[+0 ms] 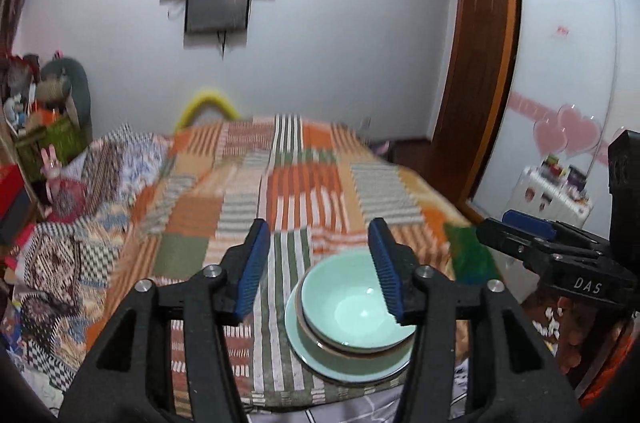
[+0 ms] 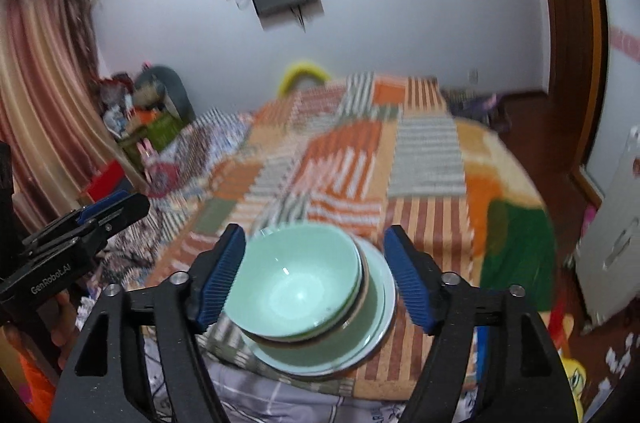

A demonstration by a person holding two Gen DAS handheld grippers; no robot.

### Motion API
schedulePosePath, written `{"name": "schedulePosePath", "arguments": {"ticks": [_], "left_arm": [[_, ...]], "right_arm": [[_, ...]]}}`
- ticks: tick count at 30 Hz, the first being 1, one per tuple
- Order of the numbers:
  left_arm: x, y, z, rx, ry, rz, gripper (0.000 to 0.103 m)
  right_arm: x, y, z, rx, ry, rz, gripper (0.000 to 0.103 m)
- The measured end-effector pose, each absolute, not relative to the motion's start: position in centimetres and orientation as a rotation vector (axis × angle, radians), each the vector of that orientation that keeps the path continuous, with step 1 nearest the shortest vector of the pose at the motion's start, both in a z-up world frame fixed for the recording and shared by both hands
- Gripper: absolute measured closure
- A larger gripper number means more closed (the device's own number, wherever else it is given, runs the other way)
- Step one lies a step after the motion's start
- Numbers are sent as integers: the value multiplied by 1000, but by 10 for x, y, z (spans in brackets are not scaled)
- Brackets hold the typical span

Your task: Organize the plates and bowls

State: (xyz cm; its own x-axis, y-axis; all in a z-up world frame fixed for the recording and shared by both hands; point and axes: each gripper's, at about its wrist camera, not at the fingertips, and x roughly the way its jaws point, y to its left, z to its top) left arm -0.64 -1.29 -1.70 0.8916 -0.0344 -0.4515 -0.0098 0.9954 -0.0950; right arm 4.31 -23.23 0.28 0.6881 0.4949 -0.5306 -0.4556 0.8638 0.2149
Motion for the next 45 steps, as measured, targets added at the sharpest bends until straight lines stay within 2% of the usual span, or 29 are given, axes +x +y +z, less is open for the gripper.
{"name": "schedulePosePath", "arguments": {"ticks": [5,7,11,13,15,18,45], "left_arm": [[-33,-17,9,-89,376,-21,46],[-41,-17,14,-87,351,-20,39],[-56,-19,23,-81,298,-15,29],[-63,-18,26,-87,273,-12,16],[-68,-18,28,-91,254,-3,10],[-73,-20,29,-83,239,5,4],[-61,-17,16,-106,288,8,1]], "right_arm": [[21,-237,34,87,501,561,28],[13,-238,43,87,460,568,27],[-1,-239,54,88,395,576,16],[-5,-238,56,87,367,574,13],[-8,-237,56,84,345,568,5],[-11,-236,56,81,312,553,0],[-17,-238,50,86,346,551,0]]}}
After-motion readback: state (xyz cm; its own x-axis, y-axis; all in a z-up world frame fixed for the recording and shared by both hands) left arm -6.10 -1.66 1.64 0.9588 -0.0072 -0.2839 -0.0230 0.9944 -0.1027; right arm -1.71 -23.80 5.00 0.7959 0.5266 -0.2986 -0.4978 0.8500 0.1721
